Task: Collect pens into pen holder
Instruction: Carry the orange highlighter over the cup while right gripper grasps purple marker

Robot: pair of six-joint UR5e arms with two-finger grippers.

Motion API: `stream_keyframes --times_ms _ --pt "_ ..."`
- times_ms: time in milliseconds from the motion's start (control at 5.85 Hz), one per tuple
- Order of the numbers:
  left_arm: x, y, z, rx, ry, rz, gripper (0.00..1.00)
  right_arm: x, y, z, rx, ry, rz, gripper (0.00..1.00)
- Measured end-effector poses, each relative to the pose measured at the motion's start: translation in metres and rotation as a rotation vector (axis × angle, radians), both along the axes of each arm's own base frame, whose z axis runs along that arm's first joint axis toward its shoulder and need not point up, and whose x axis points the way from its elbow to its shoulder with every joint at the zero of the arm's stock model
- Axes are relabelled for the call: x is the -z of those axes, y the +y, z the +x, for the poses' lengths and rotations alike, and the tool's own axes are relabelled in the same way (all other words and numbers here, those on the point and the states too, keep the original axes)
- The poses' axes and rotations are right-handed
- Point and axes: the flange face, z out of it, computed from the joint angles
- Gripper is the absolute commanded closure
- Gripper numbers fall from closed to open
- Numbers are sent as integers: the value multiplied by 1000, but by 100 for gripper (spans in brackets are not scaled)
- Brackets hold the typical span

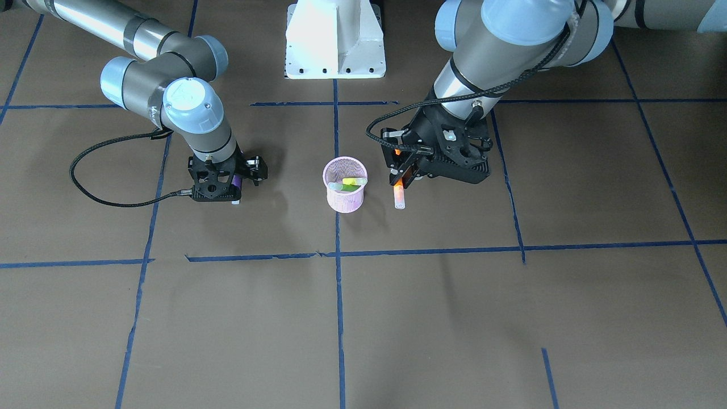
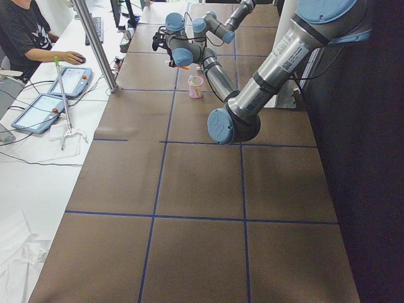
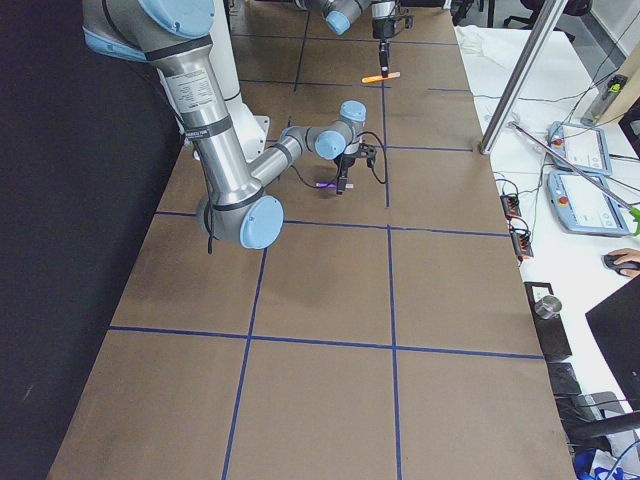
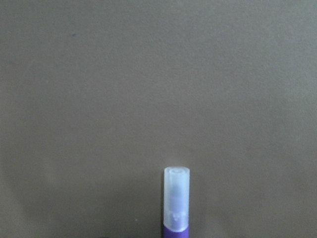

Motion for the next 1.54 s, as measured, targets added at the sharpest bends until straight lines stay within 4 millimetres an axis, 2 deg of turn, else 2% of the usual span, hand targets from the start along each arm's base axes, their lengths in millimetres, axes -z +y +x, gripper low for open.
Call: stream_keyframes --times_ms 171,512,683,854,1025,1196,1367,1537 --pt "-14 -8 6 3 69 67 100 2 0 0 0 -3 1 0" --pt "-68 -28 28 2 196 189 100 4 -3 2 -5 -7 3 0" --pt "-85 -24 34 -6 257 227 100 6 -6 5 -10 -11 3 0" --pt "-93 -12 41 -22 308 254 100 8 -7 7 -12 -16 3 0" --pt "-105 10 54 -32 357 291 100 9 -8 7 -13 -19 5 0" --pt "-118 44 78 -27 425 335 100 9 -8 7 -13 -20 6 0" --pt "-122 72 97 -18 479 360 100 10 -8 7 -13 -21 6 0" --pt "-120 84 104 -5 506 372 100 10 -8 7 -13 -22 6 0"
